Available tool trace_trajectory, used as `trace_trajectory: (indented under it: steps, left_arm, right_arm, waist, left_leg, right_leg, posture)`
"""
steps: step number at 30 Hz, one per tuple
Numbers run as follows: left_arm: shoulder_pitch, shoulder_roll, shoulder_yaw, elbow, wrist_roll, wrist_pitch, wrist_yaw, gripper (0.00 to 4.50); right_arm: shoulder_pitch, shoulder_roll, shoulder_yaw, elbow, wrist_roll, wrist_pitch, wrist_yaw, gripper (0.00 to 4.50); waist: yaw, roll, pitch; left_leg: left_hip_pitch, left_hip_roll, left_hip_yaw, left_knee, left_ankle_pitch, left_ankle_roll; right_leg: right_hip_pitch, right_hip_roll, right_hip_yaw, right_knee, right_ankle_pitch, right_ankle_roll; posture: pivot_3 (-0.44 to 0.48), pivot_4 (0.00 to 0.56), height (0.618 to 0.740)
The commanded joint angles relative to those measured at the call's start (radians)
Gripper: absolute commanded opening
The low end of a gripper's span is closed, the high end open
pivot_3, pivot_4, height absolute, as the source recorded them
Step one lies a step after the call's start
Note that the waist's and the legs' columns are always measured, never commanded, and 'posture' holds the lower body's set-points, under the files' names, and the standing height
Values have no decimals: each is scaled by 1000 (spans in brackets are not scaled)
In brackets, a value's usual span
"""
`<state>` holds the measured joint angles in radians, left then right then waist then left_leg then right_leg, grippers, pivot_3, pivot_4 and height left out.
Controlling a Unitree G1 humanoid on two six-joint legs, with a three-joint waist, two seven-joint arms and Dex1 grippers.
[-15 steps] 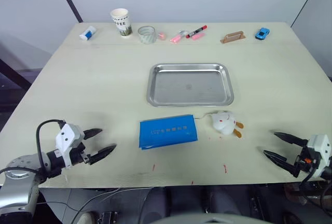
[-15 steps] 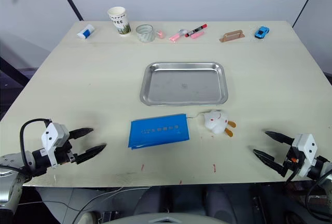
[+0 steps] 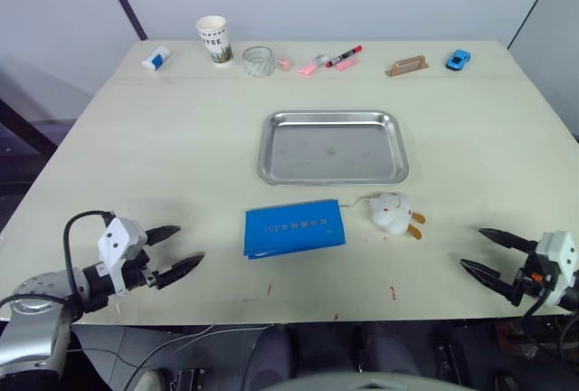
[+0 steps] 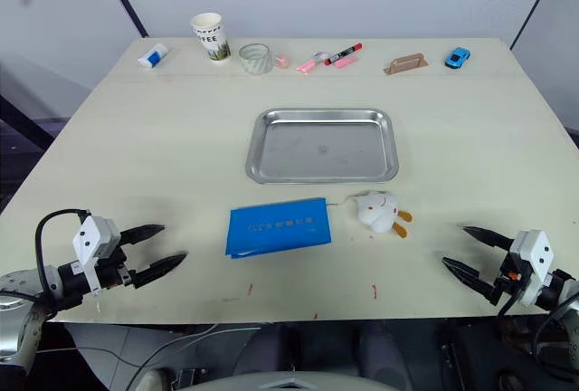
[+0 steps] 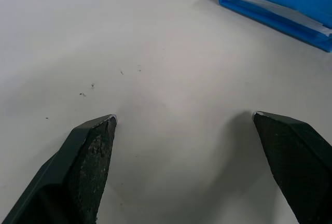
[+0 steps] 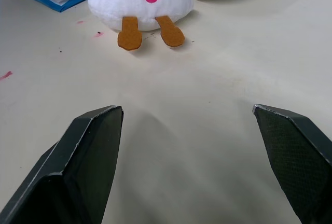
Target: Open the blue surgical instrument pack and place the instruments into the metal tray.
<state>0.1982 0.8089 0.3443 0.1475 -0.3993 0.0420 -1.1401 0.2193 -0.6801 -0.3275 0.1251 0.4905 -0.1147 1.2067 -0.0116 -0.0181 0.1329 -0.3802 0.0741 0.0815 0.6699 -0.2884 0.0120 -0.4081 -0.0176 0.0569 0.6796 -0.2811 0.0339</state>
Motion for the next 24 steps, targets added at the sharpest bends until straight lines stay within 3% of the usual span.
trace_trajectory:
  steps: [1,13,21,24]
  left_arm:
    - [-4,2,22,-1,-42,18,-29,4500]
    - [-52,25,18,-21,-72,90,-48,4500]
    - [-102,41,-27,-41,-39,84,-73,4500]
    - [-119,45,-52,-47,-31,80,-88,3599]
  right_arm:
    - [-11,-5,-17,-54,25,11,-7,4375]
    - [-44,-12,17,-293,103,214,-97,4375]
    - [-182,-35,116,-410,83,351,-162,4375]
    - [-243,-32,161,-442,90,399,-173,3506]
  waist:
    - [0,0,0]
    - [0,0,0]
    - [-1,-1,1]
    - [-1,-2,1]
  left_leg:
    - [0,0,0,0,0,0]
    - [0,0,-1,0,0,0]
    - [-1,0,-2,0,0,0]
    - [-2,0,-2,0,0,0]
  right_leg:
    - [0,0,0,0,0,0]
    - [0,0,-1,0,0,0]
    - [0,0,-1,0,0,0]
    - [-1,0,-1,0,0,0]
  posture:
    - [0,150,718]
    - [0,150,718]
    - [0,150,718]
    - [0,150,718]
